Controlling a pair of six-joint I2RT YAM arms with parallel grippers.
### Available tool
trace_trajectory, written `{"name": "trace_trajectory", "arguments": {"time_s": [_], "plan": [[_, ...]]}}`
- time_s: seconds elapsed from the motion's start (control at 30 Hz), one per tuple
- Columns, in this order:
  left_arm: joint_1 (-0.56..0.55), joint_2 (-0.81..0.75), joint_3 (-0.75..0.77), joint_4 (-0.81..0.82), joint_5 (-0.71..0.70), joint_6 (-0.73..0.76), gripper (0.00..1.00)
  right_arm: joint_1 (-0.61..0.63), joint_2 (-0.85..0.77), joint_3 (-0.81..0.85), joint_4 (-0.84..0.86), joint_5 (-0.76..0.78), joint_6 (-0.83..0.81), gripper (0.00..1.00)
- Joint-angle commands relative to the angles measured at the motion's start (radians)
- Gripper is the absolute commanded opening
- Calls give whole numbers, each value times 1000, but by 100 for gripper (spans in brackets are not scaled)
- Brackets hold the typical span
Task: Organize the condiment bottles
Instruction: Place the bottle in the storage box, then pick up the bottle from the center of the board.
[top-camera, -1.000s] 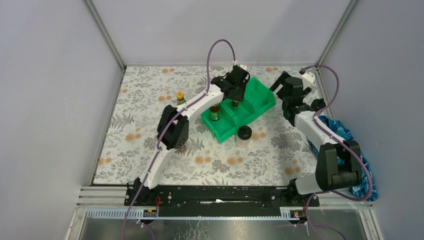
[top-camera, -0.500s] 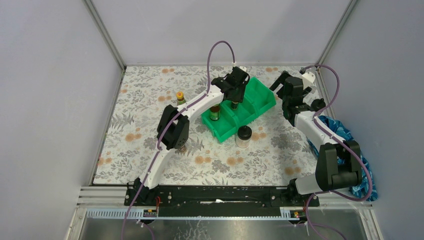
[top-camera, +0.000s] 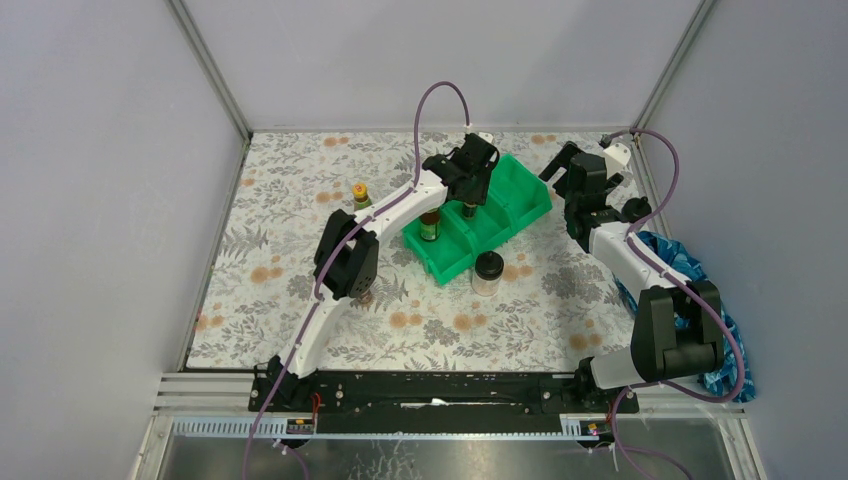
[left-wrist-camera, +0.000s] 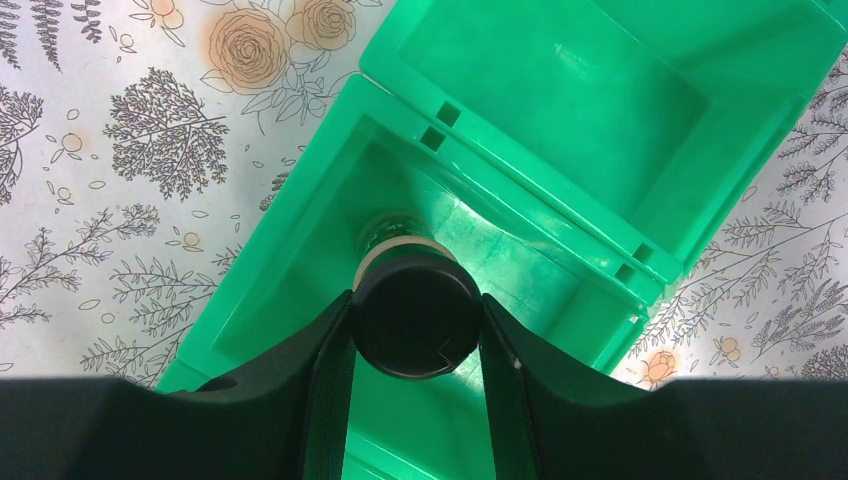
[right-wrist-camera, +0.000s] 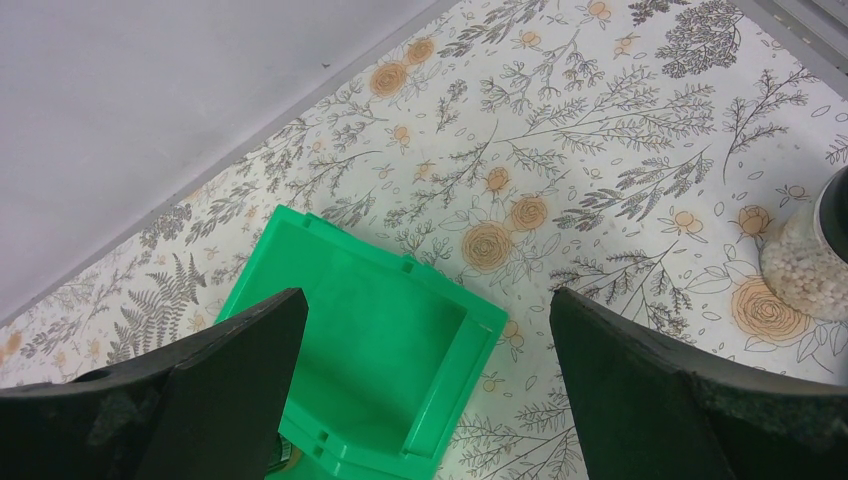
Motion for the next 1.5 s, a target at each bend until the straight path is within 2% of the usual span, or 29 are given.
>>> {"name": "trace_trajectory", "arguments": {"time_s": [0.0,0.13,0.27,0.67,0.83,0.97,1.07,1.27,1.47], "plan": [[8,14,-9,34,-16,-8,49,-5,-1,10,35,24,6,100],[8,15,-11,34,-20,-9,59,-6,-1,11,33,20,4,100],[8,13,-8,35,-24,-8,65,-6,1,11,32,21,5,100],[5,0,60,35,-44,23,66,-5,-11,16,26,30,0,100],[-28,-72,67,98,-62,124,66,-5,-20,22,13,12,8,99],[-97,-201,15,200,-113,239,66,-5,-41,30,-9,-17,6,99],[-154,-361,-137,329,-175,309,66,-5,-65,47,-42,-58,-21,98],[-301,-745,-613,663,-390,400,67,-2,-154,94,-146,-159,-89,96],[-472,-1042,-948,865,-649,398,67,17,-285,121,-230,-294,-143,94]]}}
